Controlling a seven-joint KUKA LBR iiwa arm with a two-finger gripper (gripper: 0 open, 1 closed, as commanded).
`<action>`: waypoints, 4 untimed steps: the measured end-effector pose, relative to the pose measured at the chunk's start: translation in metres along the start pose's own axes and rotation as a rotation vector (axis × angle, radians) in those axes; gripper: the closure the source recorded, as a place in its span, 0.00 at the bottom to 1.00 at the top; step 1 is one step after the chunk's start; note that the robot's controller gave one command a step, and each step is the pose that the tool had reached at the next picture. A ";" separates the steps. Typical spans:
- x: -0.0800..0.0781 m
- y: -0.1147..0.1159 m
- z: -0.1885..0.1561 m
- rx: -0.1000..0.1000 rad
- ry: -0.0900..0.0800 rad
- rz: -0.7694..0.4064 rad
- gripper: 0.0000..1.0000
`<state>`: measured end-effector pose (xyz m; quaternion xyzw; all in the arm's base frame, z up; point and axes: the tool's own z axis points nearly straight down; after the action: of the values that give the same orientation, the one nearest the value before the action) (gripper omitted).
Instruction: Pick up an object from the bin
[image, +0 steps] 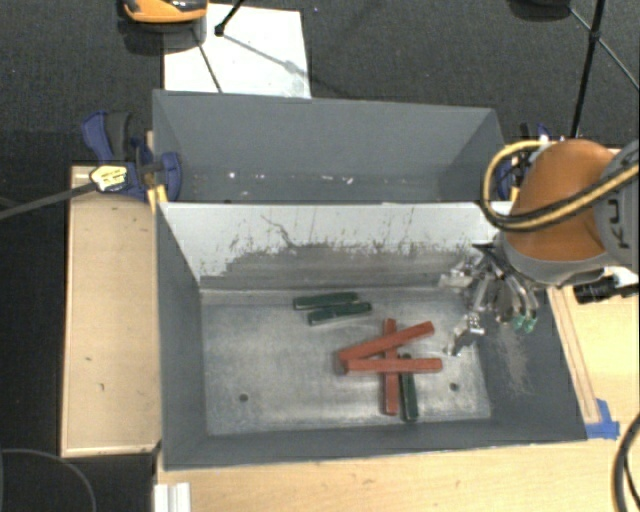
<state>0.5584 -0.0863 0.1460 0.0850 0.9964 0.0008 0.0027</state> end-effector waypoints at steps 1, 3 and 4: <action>-0.017 0.015 0.072 0.002 -0.008 -0.241 1.00; -0.014 0.015 0.074 0.002 -0.001 -0.245 0.00; -0.018 0.084 0.070 0.000 -0.004 -0.282 1.00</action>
Offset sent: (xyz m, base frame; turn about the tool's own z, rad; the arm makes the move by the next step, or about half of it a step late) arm 0.0000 0.0000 0.0000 0.0000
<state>0.5910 -0.0060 0.0759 -0.0561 0.9984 0.0004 0.0047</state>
